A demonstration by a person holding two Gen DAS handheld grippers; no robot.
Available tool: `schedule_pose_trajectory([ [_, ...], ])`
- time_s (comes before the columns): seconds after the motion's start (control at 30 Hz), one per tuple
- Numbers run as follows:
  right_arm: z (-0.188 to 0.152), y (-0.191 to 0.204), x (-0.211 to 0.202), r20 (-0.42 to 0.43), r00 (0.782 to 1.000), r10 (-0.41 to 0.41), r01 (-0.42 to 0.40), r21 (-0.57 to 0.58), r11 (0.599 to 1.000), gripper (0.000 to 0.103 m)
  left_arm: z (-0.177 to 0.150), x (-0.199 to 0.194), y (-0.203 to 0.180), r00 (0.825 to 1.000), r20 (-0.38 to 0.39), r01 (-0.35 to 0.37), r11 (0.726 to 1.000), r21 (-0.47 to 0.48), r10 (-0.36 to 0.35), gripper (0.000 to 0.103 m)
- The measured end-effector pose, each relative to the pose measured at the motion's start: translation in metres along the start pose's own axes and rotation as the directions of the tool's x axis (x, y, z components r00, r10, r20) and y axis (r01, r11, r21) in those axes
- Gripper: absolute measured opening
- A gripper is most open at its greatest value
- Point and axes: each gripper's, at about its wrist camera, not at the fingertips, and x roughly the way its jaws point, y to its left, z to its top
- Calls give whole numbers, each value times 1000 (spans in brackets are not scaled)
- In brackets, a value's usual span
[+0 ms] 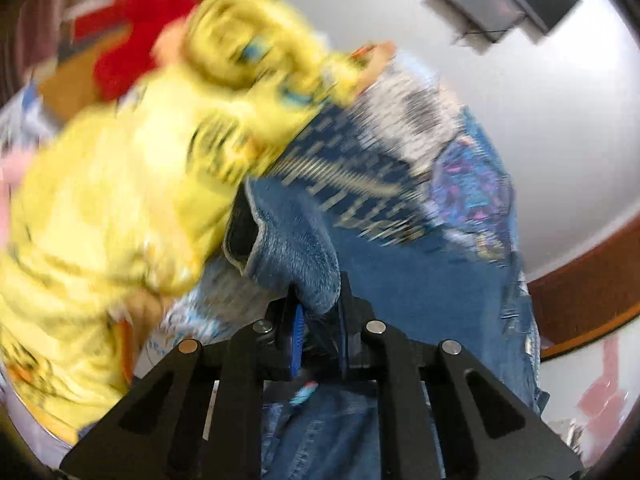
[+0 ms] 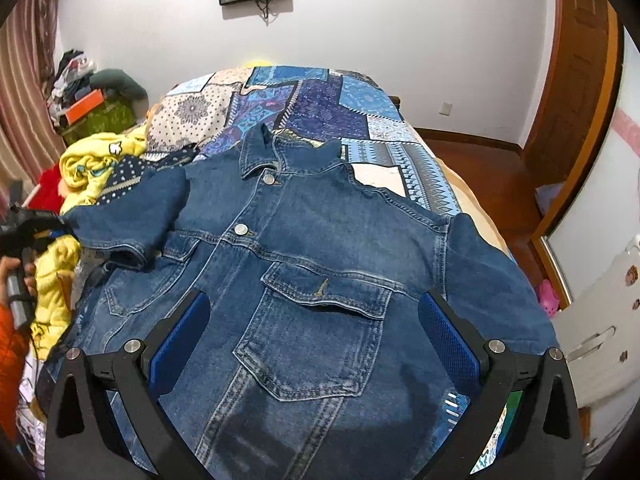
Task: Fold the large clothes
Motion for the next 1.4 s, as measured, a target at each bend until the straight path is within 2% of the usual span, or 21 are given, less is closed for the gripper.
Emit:
schedule_pose_trajectory([
  [0.17, -2, -17, -7, 24, 1000, 5, -6, 38, 999, 103, 21, -46, -78, 993, 95, 57, 988, 147, -71, 13],
  [0.27, -1, -32, -13, 38, 999, 22, -24, 75, 997, 103, 22, -67, -140, 982, 126, 103, 960, 261, -139, 12],
  [0.33, -2, -44, -18, 56, 998, 38, -44, 110, 993, 103, 18, -72, -181, 975, 112, 145, 935, 323, -190, 12],
  [0.43, -4, -65, -24, 69, 997, 27, -38, 165, 985, 103, 2, -66, -241, 966, 66, 204, 892, 404, -252, 12],
  [0.53, -8, -87, -27, 65, 998, 6, -19, 211, 977, 103, -29, -49, -289, 955, -8, 267, 844, 465, -297, 12],
  [0.6, -12, -99, -28, 59, 998, -10, -4, 234, 972, 103, -59, -32, -316, 944, -85, 317, 812, 490, -318, 12],
  [0.7, -22, -120, -29, 41, 999, -12, 0, 270, 963, 103, -112, 6, -342, 913, -238, 408, 778, 477, -332, 12],
  [0.8, -33, -138, -29, 15, 999, -32, 26, 315, 949, 103, -171, 51, -360, 878, -395, 448, 759, 473, -272, 11],
  [0.87, -42, -151, -29, -8, 999, -46, 46, 350, 936, 103, -208, 76, -368, 867, -461, 432, 748, 505, -190, 11],
  [0.93, -50, -162, -29, -24, 999, -43, 49, 376, 925, 103, -239, 96, -369, 865, -492, 398, 728, 558, -96, 11],
  [0.97, -55, -168, -28, -34, 999, -38, 48, 393, 918, 103, -246, 99, -368, 864, -498, 392, 720, 572, -75, 11],
  [1.1, -66, -188, -20, -78, 997, -27, 59, 445, 894, 103, -267, 97, -363, 877, -480, 351, 667, 657, 10, 12],
  [1.13, -68, -194, -16, -91, 996, -24, 63, 458, 887, 103, -269, 93, -362, 878, -479, 353, 655, 668, 16, 17],
  [1.17, -70, -197, -13, -101, 995, -19, 64, 467, 882, 103, -268, 90, -360, 872, -490, 366, 652, 665, 10, 37],
  [1.2, -71, -201, -10, -107, 994, -13, 63, 476, 877, 103, -264, 85, -357, 855, -519, 399, 657, 639, -15, 47],
  [1.23, -72, -204, -7, -112, 994, -7, 61, 485, 873, 103, -261, 79, -353, 844, -534, 422, 664, 617, -41, 62],
  [1.27, -73, -207, -5, -115, 993, -3, 59, 489, 870, 103, -261, 70, -349, 845, -532, 431, 667, 608, -61, 64],
  [1.4, -80, -221, 2, -125, 991, 38, 33, 519, 854, 103, -249, 39, -337, 875, -480, 407, 638, 654, -67, 66],
])
